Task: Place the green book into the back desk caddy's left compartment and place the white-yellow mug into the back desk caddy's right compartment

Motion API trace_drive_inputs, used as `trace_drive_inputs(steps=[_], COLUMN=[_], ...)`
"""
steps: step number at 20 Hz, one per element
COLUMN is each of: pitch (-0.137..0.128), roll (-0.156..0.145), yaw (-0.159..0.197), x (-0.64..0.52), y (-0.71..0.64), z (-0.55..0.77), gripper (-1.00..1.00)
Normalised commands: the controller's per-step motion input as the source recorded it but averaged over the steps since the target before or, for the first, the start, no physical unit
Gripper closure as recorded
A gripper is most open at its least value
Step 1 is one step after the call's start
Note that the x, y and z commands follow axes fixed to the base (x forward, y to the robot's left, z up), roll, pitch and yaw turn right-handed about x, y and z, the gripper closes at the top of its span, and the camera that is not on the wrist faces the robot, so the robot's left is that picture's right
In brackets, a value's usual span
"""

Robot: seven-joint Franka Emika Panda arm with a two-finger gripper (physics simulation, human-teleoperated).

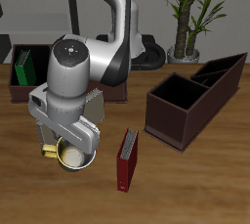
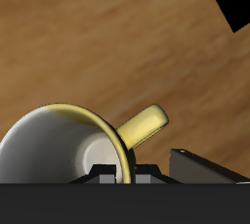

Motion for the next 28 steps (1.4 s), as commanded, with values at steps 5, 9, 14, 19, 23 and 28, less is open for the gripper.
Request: trace_drive_inputs(steps=[5, 9, 14, 19, 23, 28], pitch=[-0.103, -0.064, -0.089, -0.086, -0.072, -0.074], roll=[0.023, 0.023, 0.083, 0.098, 0.084, 0.049], yaw=[0.085, 0.07, 0.104, 0.083, 0.072, 0.098], x=[-0.52, -0.37, -0.64, -0.64, -0.71, -0.73], y=[0.02, -0.02, 0.17, 0.16, 0.1, 0.09], z=[0.92, 0.6, 0.62, 0.43, 0.35, 0.39], gripper=[1.0, 1.0, 1.0, 1.0, 1.0, 1.0])
